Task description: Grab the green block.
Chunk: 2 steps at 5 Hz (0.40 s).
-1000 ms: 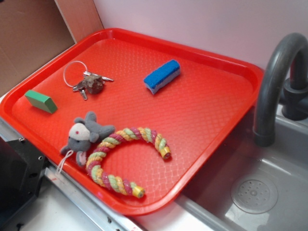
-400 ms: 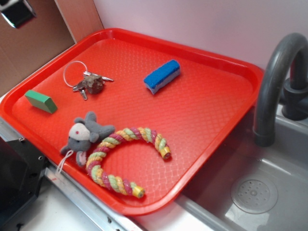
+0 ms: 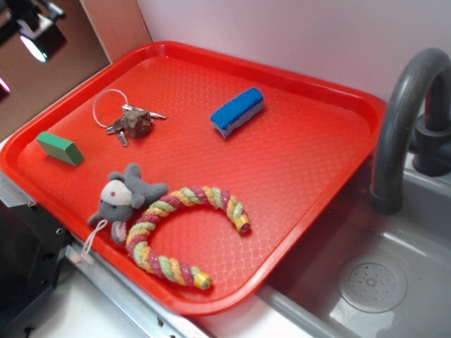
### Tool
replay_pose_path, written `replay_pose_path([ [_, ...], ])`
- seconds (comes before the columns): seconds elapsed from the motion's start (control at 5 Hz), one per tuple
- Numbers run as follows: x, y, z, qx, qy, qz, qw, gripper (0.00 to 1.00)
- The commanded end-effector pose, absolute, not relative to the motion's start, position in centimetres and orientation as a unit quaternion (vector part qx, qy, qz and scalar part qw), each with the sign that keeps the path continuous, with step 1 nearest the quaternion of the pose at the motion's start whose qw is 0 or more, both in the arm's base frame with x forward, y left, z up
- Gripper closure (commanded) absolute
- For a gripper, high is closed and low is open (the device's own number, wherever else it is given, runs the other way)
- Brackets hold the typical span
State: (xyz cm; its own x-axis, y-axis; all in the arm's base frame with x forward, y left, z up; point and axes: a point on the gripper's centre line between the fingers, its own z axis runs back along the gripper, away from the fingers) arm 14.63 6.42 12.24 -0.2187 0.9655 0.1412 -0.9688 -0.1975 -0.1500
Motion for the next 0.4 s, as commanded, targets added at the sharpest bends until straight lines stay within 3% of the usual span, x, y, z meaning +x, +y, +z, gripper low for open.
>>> replay_pose_path([
  [0.0, 14.2, 7.4, 8.8, 0.016, -0.104, 0.76, 0.642, 0.0],
  [0.2, 13.9, 8.0, 7.1, 0.008, -0.079, 0.753, 0.653, 0.0],
])
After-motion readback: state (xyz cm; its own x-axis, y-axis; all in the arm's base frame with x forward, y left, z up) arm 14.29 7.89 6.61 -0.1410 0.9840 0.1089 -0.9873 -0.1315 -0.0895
